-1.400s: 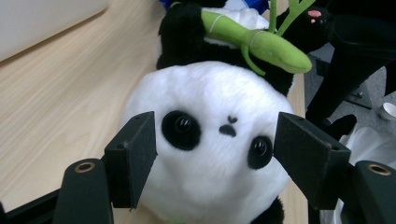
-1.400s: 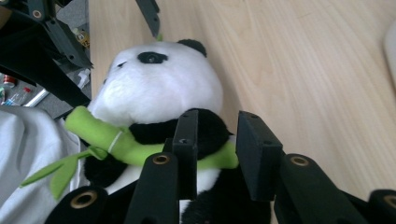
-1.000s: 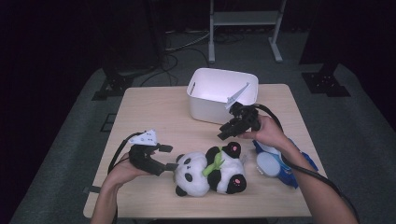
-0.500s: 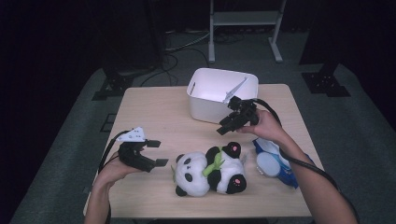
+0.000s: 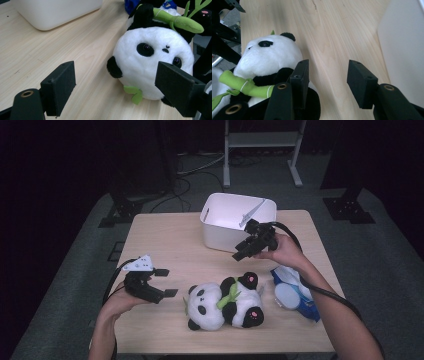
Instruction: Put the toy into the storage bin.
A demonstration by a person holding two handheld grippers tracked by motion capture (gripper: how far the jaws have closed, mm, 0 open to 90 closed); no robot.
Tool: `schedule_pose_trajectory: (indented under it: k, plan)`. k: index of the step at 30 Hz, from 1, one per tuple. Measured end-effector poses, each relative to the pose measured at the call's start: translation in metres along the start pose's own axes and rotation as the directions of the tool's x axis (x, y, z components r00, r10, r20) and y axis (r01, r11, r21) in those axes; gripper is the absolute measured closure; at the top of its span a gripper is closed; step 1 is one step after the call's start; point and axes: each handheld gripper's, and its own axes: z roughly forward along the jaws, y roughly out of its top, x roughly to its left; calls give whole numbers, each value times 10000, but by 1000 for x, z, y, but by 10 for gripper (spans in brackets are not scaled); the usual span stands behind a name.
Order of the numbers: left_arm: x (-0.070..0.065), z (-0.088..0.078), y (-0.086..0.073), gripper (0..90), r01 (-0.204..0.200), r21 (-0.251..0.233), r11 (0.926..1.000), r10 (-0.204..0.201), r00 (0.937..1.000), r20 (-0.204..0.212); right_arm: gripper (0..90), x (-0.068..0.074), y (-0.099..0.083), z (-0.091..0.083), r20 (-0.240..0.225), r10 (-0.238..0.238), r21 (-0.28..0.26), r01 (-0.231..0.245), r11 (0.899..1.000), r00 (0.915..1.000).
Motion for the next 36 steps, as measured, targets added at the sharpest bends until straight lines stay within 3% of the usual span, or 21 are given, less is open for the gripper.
schedule_pose_trajectory:
  k: [7, 21, 36]
  plan:
    - [6, -1, -5, 156, 95, 208, 9997, -89, 9995, -316, 509, -7, 7, -5, 188, -28, -14, 29, 10000, 9998]
    - [13, -10, -14, 102, 425, 139, 9990, -413, 9963, -756, 500, -27, 23, -12, 295, 20, -150, -16, 9999, 9996]
    - [19, -15, -15, 95, 605, 8, 9982, -602, 9946, -847, 519, -52, 41, -15, 518, 141, -87, -137, 9999, 9986]
